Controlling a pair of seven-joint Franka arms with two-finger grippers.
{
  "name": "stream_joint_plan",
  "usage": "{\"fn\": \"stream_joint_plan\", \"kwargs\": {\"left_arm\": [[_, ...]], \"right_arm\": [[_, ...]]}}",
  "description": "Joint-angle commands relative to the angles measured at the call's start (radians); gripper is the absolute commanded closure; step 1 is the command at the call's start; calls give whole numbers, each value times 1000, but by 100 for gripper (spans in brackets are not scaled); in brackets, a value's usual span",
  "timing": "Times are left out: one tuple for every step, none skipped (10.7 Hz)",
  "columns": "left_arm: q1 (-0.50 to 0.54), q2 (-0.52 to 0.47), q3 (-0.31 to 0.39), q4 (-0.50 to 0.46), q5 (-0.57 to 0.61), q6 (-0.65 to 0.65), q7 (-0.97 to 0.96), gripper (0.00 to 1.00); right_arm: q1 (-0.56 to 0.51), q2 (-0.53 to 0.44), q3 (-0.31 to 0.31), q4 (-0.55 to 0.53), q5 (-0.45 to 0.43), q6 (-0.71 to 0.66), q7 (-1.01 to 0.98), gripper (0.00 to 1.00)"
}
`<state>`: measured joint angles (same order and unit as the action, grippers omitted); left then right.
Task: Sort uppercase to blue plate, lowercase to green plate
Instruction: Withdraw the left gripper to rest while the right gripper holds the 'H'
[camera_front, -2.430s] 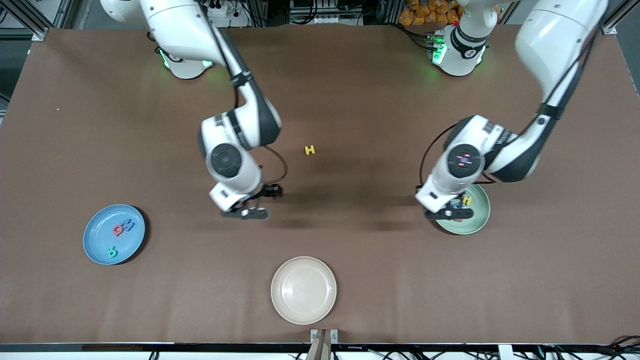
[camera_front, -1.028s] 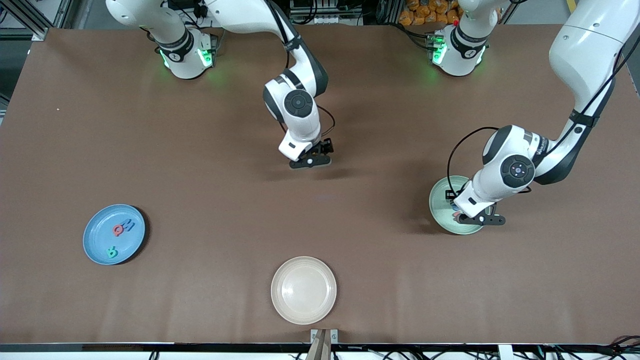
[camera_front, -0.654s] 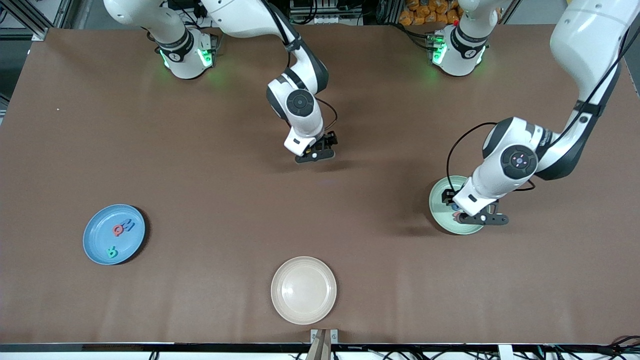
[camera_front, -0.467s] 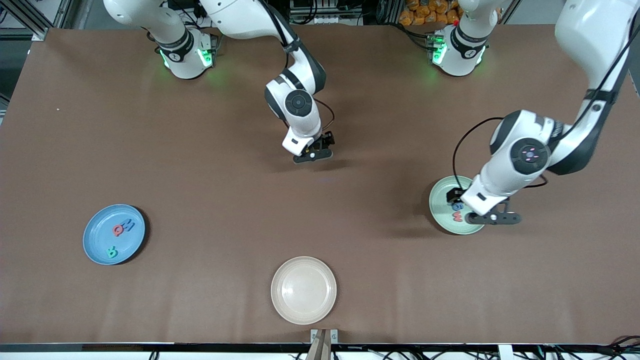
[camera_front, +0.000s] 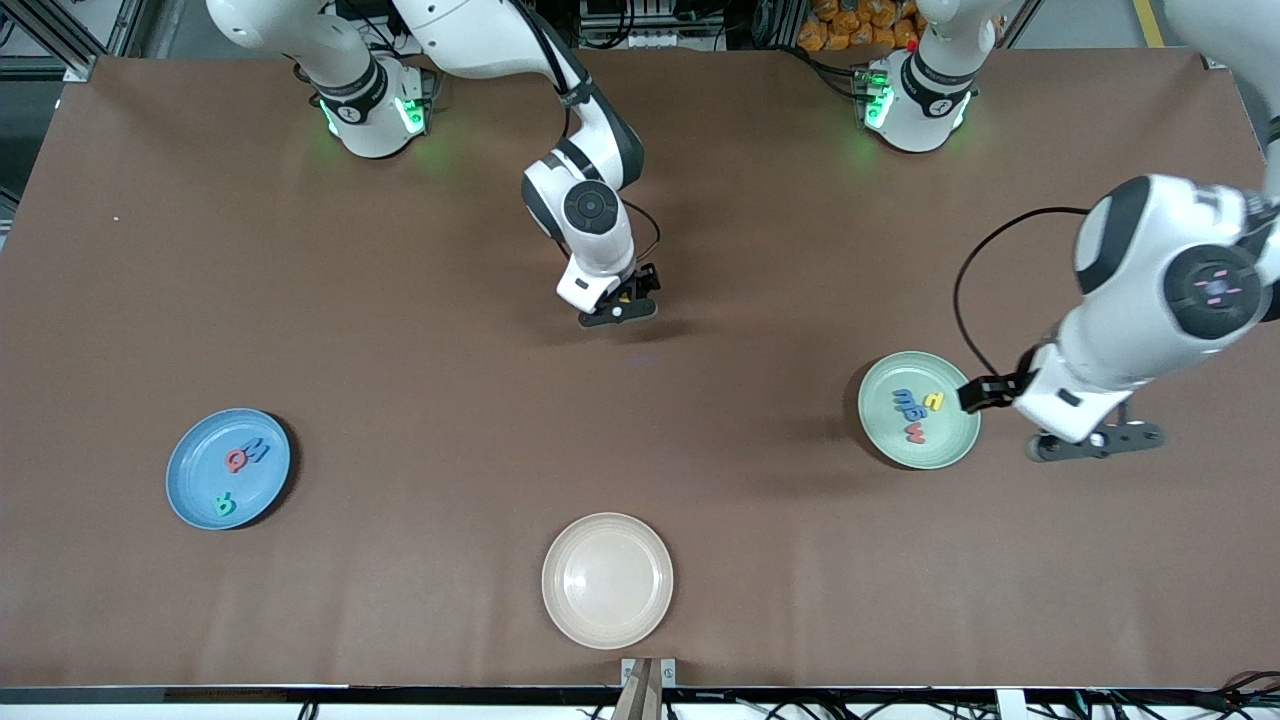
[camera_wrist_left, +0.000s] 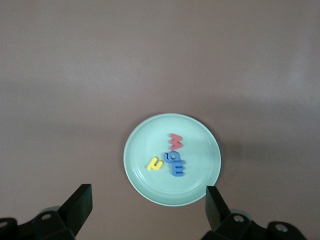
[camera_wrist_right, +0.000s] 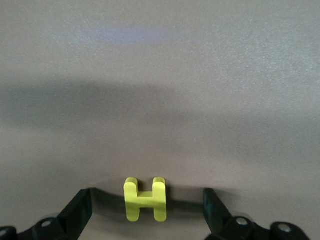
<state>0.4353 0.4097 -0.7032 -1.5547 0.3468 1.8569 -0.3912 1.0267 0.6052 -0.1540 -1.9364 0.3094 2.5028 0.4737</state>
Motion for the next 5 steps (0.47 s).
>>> {"fn": "stream_joint_plan", "kwargs": {"left_arm": [[51,6,-4,79,-19,-36,148,0],[66,6,-4,108,-23,-48,178,0],[72,8,-4,125,-22,-70,179,0],[72,8,-4,125,-20,-70,179,0],[75,6,-6,128,-23,-73,179,0]], "right_arm": [[-19,-61,16,-42,-35,-22,-3,0],[-19,-62,14,-41,-80,-24,21,0],[-17,-59,16,-38,-125,-24,69,0],[-14,-58,17,-39,-159,-24,113,0],[-13,-56,17,-38,-165,-24,129,0]]}}
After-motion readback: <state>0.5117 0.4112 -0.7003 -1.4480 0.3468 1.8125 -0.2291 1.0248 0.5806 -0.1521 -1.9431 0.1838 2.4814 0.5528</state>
